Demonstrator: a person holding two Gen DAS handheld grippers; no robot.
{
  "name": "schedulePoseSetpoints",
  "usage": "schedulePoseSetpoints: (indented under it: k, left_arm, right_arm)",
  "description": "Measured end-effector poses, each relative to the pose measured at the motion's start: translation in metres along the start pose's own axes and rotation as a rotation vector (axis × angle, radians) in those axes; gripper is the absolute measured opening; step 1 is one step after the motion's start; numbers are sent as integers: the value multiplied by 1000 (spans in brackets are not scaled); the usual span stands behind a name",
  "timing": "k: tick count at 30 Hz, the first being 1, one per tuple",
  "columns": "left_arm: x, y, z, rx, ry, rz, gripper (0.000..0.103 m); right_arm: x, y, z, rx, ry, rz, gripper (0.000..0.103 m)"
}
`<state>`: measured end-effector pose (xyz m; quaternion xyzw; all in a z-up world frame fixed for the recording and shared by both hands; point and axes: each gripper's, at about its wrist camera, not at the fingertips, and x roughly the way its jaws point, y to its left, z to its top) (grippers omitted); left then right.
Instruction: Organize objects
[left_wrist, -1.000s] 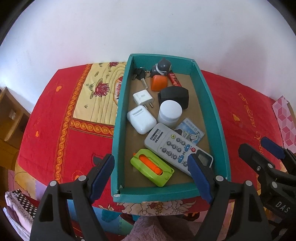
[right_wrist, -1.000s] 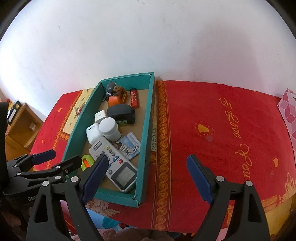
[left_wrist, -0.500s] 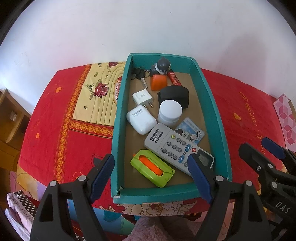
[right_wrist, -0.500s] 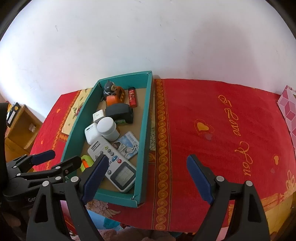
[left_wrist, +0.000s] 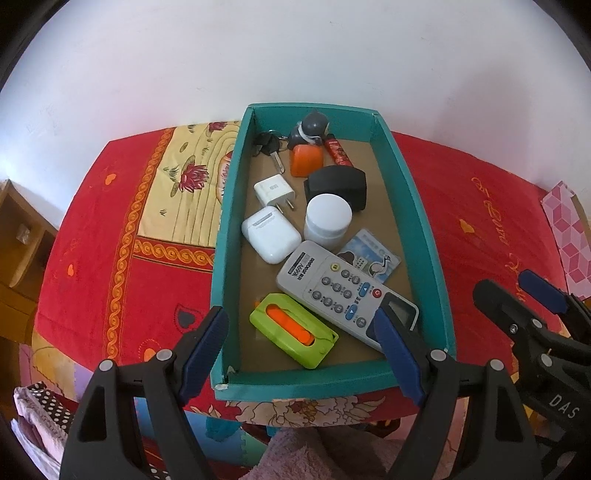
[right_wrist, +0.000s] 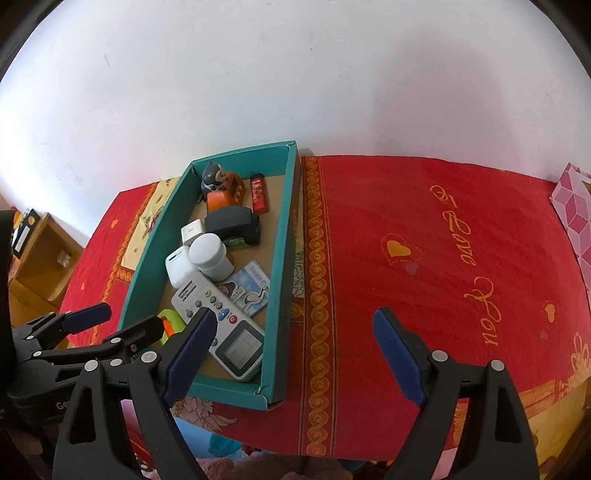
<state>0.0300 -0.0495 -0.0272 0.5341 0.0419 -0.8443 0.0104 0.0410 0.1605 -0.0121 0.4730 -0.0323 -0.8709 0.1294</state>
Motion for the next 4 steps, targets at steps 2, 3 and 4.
schedulePoseSetpoints:
  k: [2, 3, 4]
  left_arm:
    - [-1, 0, 0, 2, -2, 0, 82]
    - [-1, -1, 0, 3, -2, 0, 82]
    - [-1, -1, 1, 4, -2, 0, 82]
  right_arm:
    - [0, -1, 0, 2, -1, -1, 88]
    - [0, -1, 0, 3, -1, -1, 88]
    - [0, -1, 0, 2, -1, 0, 88]
